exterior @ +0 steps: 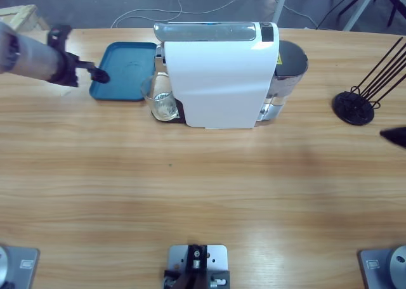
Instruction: Pour coffee
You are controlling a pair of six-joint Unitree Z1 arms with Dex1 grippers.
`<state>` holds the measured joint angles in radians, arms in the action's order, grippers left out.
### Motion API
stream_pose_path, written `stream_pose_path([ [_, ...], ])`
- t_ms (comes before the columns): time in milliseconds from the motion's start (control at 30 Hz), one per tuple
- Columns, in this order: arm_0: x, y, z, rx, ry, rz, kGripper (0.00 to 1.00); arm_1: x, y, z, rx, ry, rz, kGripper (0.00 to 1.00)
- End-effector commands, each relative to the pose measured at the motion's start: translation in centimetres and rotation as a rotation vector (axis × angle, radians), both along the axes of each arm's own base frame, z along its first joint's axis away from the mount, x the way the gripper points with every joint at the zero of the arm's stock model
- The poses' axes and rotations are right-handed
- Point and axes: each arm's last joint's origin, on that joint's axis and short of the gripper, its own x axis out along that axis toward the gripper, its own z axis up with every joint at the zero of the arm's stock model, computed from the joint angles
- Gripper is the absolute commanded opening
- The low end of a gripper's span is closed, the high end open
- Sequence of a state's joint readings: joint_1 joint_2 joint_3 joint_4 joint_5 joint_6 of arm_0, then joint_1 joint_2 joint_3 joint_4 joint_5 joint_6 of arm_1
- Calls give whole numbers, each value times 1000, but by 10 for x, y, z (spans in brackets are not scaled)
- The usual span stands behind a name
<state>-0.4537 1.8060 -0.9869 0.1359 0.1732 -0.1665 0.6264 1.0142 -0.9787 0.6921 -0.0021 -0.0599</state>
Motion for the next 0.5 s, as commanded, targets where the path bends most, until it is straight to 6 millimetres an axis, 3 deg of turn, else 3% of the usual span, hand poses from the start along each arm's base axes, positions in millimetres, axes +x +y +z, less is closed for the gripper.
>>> stream_pose_path([
  [33, -104, 5, 50, 5, -2, -156, 991, 72, 54, 42, -47, 88, 77, 643],
  [67, -117, 2, 51, 4, 0, -198, 991, 83, 62, 45, -51, 95, 79, 580],
  [133, -138, -12, 41, 23, 46, -286, 991, 98, 72, 48, -50, 98, 78, 568],
  [200, -146, -15, 23, 28, 107, -276, 991, 104, 78, 49, -48, 102, 80, 572],
  [367, -133, -35, -5, 73, 169, -289, 991, 99, 75, 49, -55, 113, 75, 572],
  [500, -112, -57, -13, 42, 132, -295, 991, 89, 67, 57, -41, 87, 66, 572],
])
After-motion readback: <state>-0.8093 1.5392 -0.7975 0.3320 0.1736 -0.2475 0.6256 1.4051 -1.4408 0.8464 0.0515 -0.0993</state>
